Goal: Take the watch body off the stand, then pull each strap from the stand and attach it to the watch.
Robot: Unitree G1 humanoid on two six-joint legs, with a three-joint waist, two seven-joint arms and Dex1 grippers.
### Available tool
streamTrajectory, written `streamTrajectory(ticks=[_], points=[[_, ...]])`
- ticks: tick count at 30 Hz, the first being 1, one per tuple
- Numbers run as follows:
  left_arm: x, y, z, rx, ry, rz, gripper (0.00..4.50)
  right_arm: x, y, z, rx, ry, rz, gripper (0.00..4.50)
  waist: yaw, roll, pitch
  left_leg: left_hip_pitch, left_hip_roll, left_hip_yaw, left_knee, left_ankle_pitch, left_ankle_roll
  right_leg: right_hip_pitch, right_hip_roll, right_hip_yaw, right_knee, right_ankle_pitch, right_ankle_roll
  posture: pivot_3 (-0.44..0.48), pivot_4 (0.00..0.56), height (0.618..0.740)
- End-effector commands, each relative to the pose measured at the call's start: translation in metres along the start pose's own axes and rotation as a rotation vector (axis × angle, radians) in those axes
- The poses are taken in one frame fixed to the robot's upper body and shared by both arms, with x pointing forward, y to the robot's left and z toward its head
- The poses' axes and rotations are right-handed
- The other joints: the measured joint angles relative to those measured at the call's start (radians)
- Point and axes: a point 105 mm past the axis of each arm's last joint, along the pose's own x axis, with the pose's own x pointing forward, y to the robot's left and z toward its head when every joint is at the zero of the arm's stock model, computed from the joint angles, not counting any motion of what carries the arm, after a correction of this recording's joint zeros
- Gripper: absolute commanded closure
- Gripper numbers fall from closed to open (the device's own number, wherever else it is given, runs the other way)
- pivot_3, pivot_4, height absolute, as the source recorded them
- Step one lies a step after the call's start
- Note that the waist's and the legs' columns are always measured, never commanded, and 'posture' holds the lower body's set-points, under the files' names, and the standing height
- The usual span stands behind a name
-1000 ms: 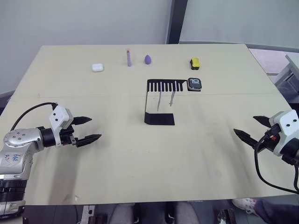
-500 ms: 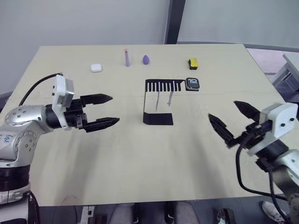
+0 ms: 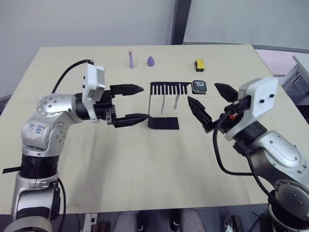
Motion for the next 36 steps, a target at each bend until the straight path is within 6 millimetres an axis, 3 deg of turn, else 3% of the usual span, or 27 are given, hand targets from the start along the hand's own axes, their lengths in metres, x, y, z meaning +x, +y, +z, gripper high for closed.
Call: streamTrajectory(ticks=[1, 10, 19, 36], points=[[0.004, 0.003, 0.018, 0.057, -0.044, 0.008, 0.04, 0.006, -0.01, 0.006, 0.016, -0.003, -0.11, 0.0, 0.0, 0.0, 0.0, 0.0, 0.0, 0.0, 0.0, 0.0, 0.0, 0.0, 0.0, 0.0, 0.0, 0.0, 0.0, 0.0, 0.15, 0.74], [0.008, 0.006, 0.024, 0.068, -0.048, -0.008, 0.04, 0.022, -0.007, 0.0, 0.129, 0.084, -0.168, 0.0, -0.002, 0.0, 0.0, 0.0, 0.0, 0.0, 0.0, 0.001, 0.0, 0.0, 0.0, 0.0, 0.0, 0.0, 0.0, 0.0, 0.15, 0.74], [0.023, 0.004, 0.033, 0.093, -0.078, -0.055, 0.04, 0.028, -0.014, 0.002, 0.081, 0.122, -0.221, 0.0, -0.003, 0.0, 0.0, -0.001, 0.0, 0.0, 0.0, 0.001, 0.0, 0.0, 0.0, 0.0, 0.0, 0.0, 0.0, 0.0, 0.15, 0.74], [0.022, 0.01, 0.035, 0.103, -0.079, -0.026, 0.04, 0.042, -0.022, 0.002, 0.158, 0.156, -0.255, 0.0, -0.024, 0.0, 0.0, -0.002, 0.0, 0.0, -0.003, 0.002, -0.001, -0.003, 0.001, 0.001, 0.0, 0.0, 0.0, 0.0, 0.15, 0.74]])
